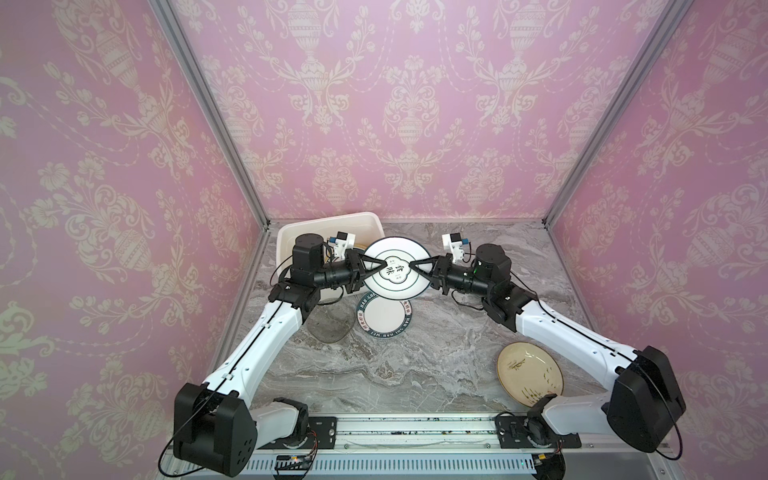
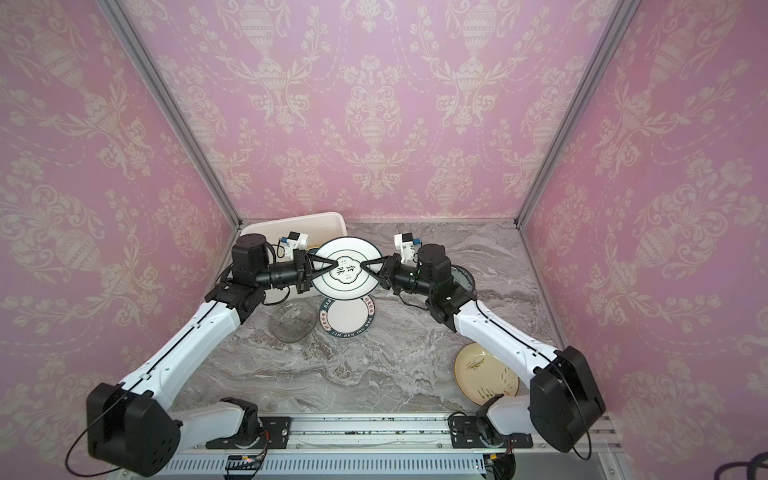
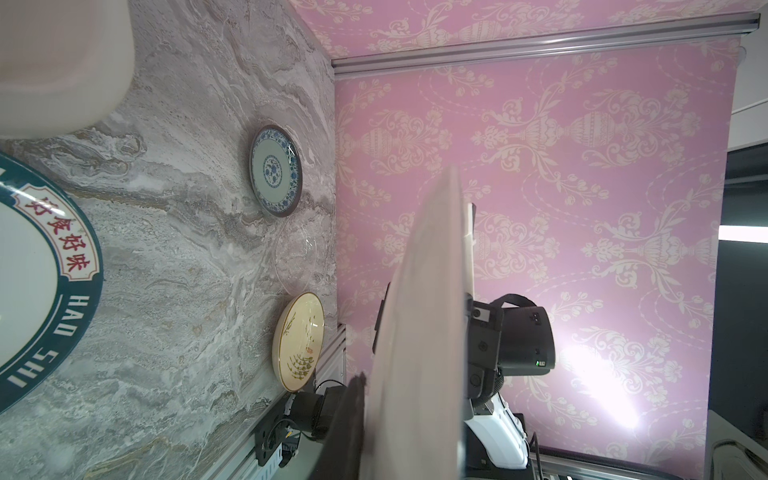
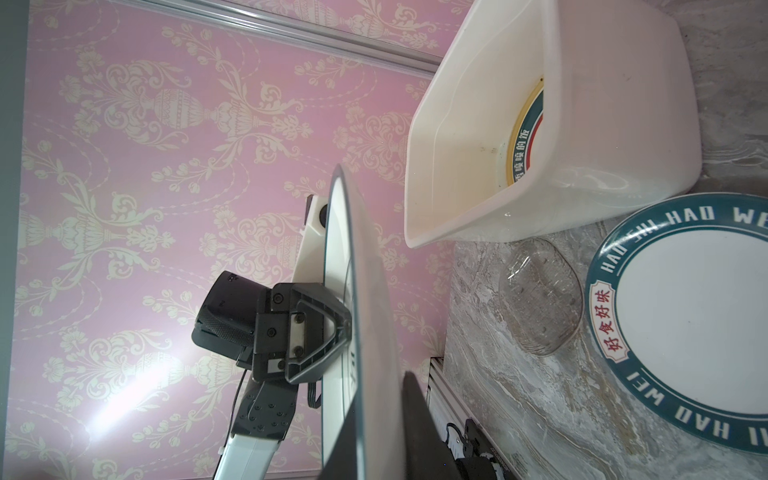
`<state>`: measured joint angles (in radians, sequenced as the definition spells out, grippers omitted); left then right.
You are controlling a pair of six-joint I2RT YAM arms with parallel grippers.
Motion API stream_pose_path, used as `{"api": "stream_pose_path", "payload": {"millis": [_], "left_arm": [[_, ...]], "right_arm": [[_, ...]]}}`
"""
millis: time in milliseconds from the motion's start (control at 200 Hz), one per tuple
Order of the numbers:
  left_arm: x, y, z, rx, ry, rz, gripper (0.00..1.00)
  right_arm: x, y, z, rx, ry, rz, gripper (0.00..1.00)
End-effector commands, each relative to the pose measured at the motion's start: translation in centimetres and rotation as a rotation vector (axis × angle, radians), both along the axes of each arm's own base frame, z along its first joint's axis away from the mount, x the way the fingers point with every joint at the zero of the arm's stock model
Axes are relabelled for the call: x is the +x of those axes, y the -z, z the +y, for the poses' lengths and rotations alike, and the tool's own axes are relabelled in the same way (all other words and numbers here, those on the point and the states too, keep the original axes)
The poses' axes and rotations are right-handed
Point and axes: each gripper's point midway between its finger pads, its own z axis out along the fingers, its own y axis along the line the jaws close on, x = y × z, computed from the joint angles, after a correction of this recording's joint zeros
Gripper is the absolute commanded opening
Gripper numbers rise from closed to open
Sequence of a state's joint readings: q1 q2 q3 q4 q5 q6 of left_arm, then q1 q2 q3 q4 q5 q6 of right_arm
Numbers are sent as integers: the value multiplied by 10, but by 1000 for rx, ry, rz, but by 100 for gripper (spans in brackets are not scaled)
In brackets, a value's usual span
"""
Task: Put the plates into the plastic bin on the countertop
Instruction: 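Open the right gripper to release the plate to the left gripper, then lower the plate into the bin with the left gripper while the right withdraws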
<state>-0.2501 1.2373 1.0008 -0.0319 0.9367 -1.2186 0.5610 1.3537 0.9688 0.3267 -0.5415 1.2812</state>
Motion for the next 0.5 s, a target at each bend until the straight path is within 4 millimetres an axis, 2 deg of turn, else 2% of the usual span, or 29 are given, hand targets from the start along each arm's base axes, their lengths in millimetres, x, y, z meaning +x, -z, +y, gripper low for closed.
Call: {"api": "stream_pose_path", "payload": {"millis": [0,50,155,310,495], "left_arm": [[-4,-20,-5,-6,11,-29,0],[-2,-21,-2,4,-1,-30,0],[1,-21,8,36,-42,-30,0],[14,-22,39,107,-164,-51,0],[32,-25,87,239,-370,-75,0]], "right_arm": [[-11,-9,9,-35,-55,-61,29],[-11,-10,5,-59,-41,-67,37],[-12,-12,-12,-120,-12,-75,46],[-24,-14,-46,-193,36,-69,52],[-47,-2,-82,-271,100,-21,53]]}}
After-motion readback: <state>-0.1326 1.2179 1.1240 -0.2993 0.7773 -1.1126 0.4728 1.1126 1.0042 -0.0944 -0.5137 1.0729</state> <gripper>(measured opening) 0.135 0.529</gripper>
